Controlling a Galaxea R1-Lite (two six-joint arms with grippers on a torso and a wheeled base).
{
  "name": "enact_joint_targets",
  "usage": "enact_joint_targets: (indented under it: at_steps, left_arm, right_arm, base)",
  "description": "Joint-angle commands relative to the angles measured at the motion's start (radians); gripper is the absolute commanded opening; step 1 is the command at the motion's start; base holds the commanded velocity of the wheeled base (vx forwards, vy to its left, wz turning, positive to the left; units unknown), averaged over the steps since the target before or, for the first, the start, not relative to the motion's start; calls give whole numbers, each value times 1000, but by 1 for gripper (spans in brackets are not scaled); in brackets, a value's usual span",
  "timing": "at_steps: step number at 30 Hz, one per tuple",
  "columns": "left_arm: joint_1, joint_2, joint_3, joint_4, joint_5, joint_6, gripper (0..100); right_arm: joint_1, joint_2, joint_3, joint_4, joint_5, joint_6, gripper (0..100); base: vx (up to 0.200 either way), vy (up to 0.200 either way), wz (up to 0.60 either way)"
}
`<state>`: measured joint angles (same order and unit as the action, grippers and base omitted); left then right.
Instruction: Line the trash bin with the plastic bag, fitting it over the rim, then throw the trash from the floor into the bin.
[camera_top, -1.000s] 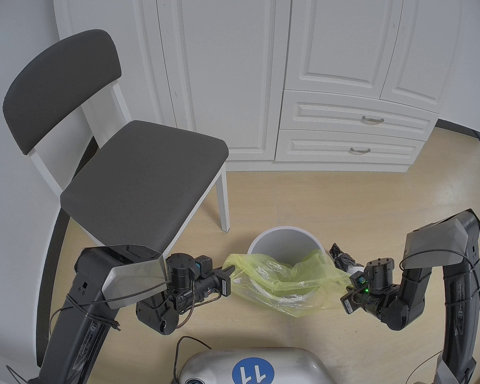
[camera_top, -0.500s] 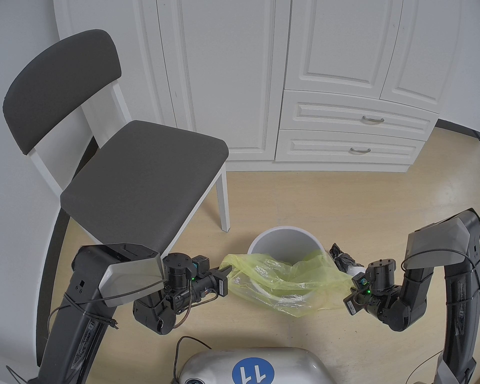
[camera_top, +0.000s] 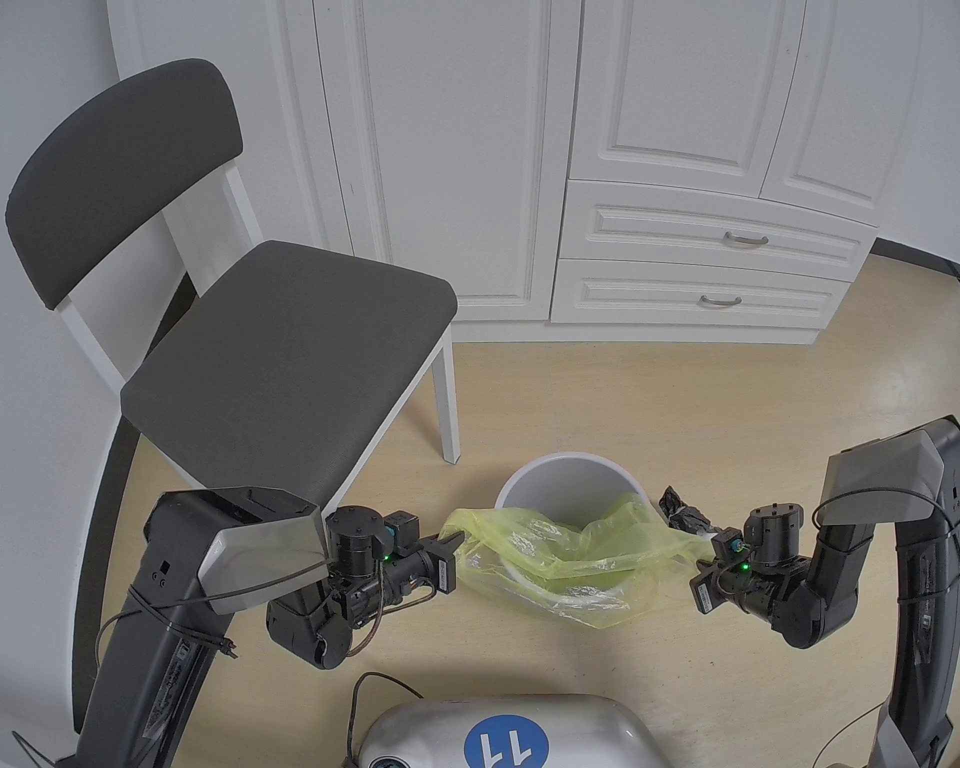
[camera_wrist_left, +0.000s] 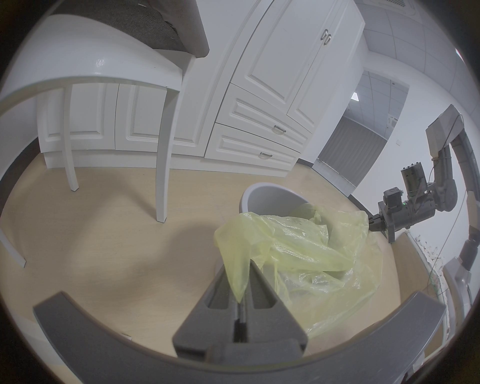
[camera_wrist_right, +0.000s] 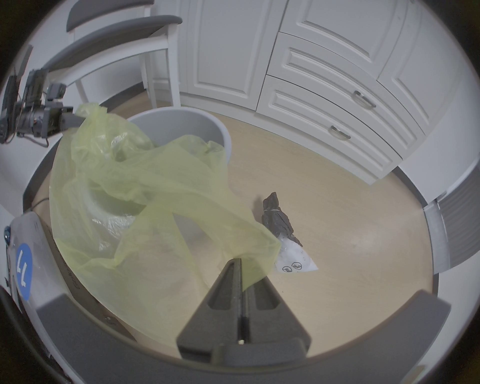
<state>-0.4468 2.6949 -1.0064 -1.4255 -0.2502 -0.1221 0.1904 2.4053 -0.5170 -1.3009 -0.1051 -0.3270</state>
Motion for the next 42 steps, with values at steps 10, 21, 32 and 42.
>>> enact_joint_targets:
  at_steps: [10, 21, 32, 42]
  left_arm:
    - [3, 5, -3, -1, 0, -1, 0]
    - [2, 11, -3, -1, 2, -1, 0]
    - [3, 10, -3, -1, 2, -1, 0]
    - [3, 3, 0, -4, 0, -2, 0]
  right_arm:
    - [-114, 26, -37, 3, 421, 177, 0]
    - [-124, 40, -54, 9, 426, 218, 0]
    - [-124, 40, -47, 9, 426, 217, 0]
    - [-158, 58, -21, -3, 443, 146, 100]
  base:
    - [0, 0, 0]
    - [0, 0, 0]
    - [0, 0, 0]
    - [0, 0, 0]
